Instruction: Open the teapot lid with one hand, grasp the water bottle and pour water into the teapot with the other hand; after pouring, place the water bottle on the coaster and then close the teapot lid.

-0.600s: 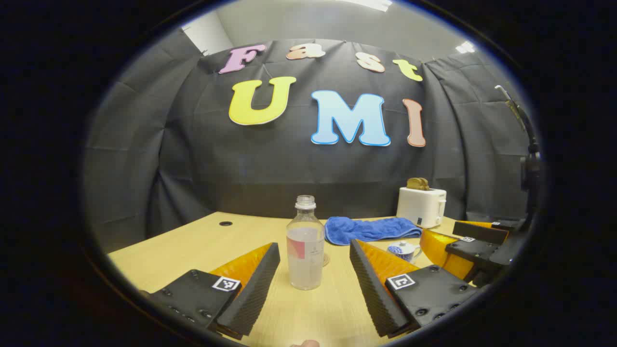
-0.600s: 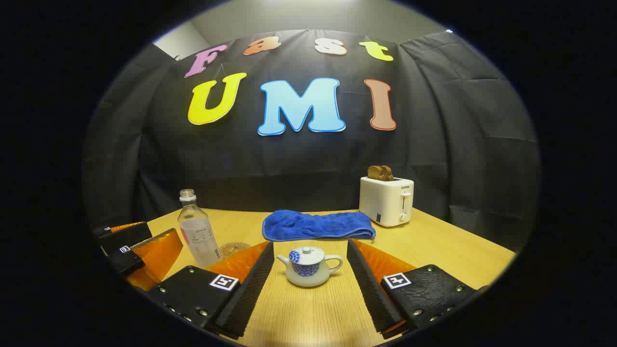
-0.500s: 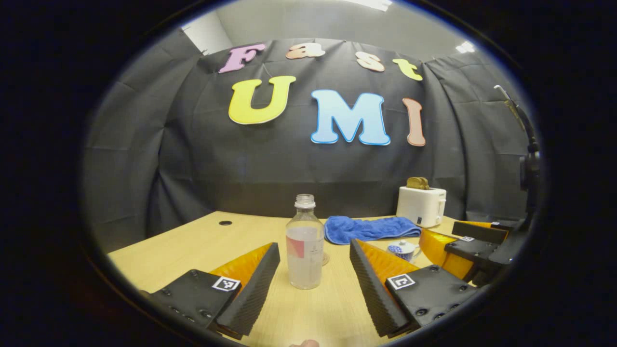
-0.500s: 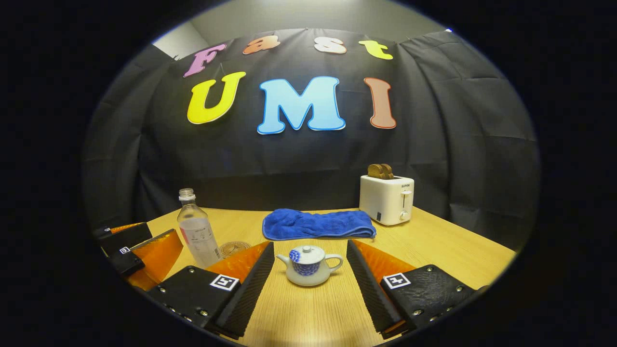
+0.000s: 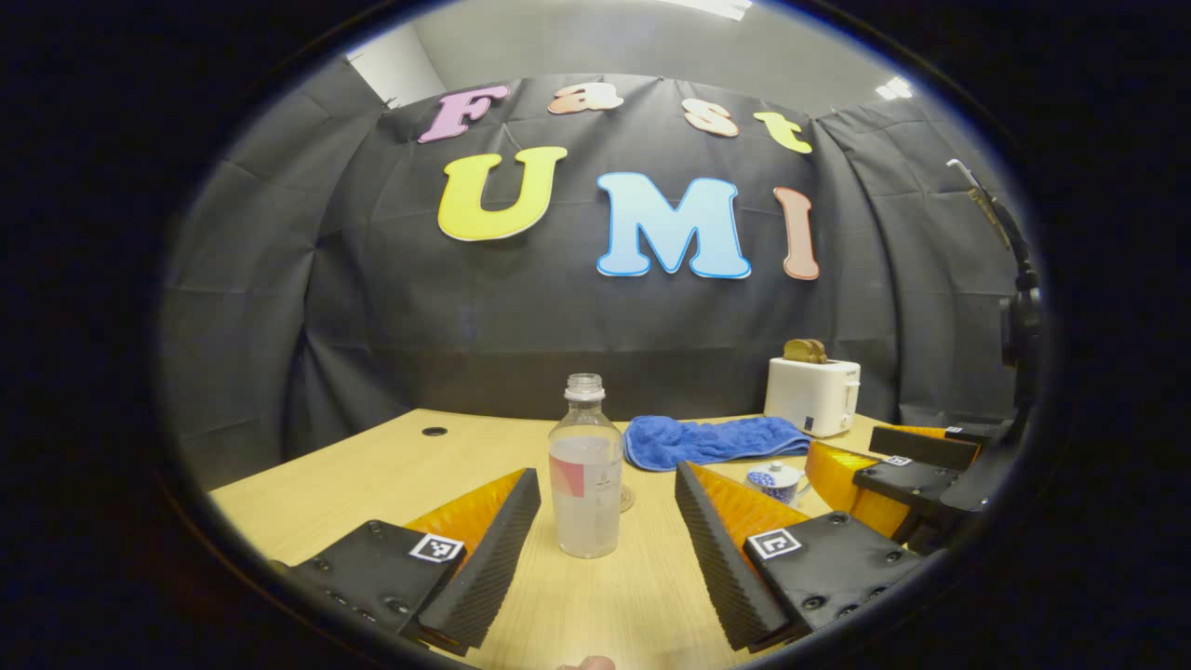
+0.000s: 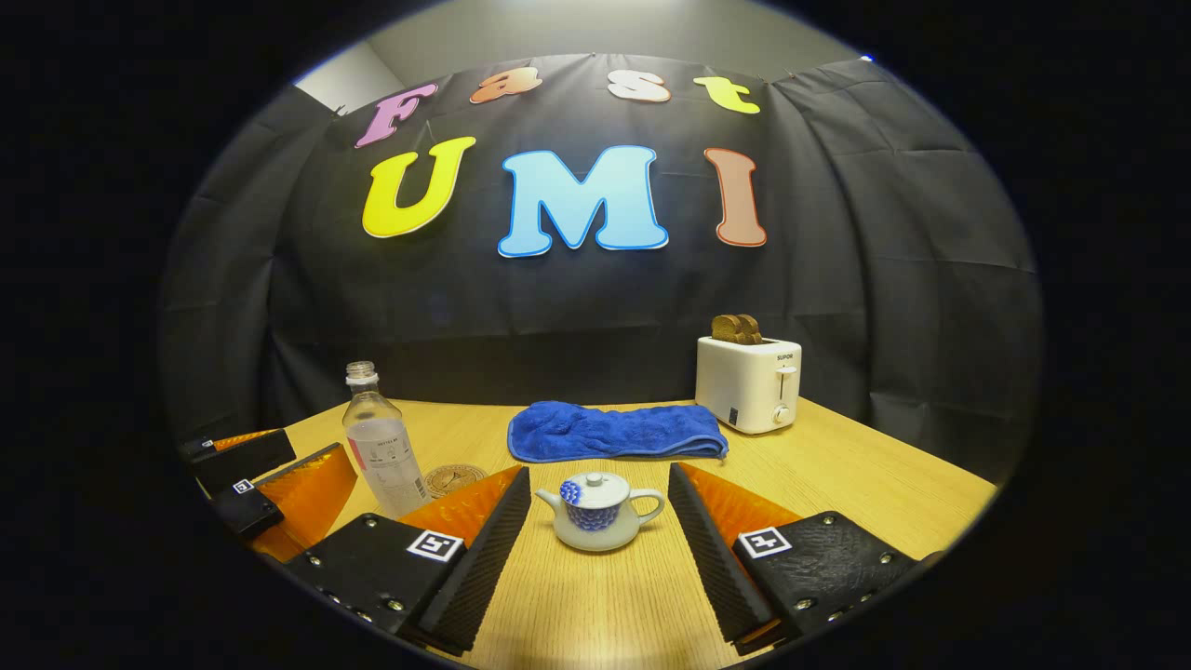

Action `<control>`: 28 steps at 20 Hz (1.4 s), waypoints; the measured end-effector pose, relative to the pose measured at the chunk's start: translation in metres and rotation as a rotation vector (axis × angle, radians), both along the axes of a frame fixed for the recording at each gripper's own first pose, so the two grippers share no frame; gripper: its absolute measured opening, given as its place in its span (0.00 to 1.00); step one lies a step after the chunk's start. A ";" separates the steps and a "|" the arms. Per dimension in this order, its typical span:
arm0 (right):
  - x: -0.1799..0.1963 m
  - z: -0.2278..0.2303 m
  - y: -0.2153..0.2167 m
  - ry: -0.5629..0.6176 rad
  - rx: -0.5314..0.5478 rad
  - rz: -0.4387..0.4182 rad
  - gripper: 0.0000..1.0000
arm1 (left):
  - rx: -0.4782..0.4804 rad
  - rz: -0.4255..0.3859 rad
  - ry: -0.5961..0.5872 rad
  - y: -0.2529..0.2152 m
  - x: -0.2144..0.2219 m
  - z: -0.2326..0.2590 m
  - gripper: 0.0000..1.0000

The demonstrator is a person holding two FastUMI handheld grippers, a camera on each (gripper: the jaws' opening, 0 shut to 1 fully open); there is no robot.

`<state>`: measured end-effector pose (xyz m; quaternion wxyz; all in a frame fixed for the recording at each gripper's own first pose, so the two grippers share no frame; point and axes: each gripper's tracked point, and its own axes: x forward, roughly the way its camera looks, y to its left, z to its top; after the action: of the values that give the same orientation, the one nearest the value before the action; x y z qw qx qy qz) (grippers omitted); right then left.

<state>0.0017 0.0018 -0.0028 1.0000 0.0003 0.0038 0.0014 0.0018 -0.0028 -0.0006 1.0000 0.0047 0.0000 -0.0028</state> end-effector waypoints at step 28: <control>0.070 -0.020 -0.004 0.087 -0.028 0.040 0.82 | -0.030 0.015 0.034 0.009 0.004 -0.014 1.00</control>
<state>0.0718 -0.0018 -0.0225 0.9986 -0.0137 0.0473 0.0212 0.0058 0.0063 -0.0148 0.9998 -0.0102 0.0170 0.0046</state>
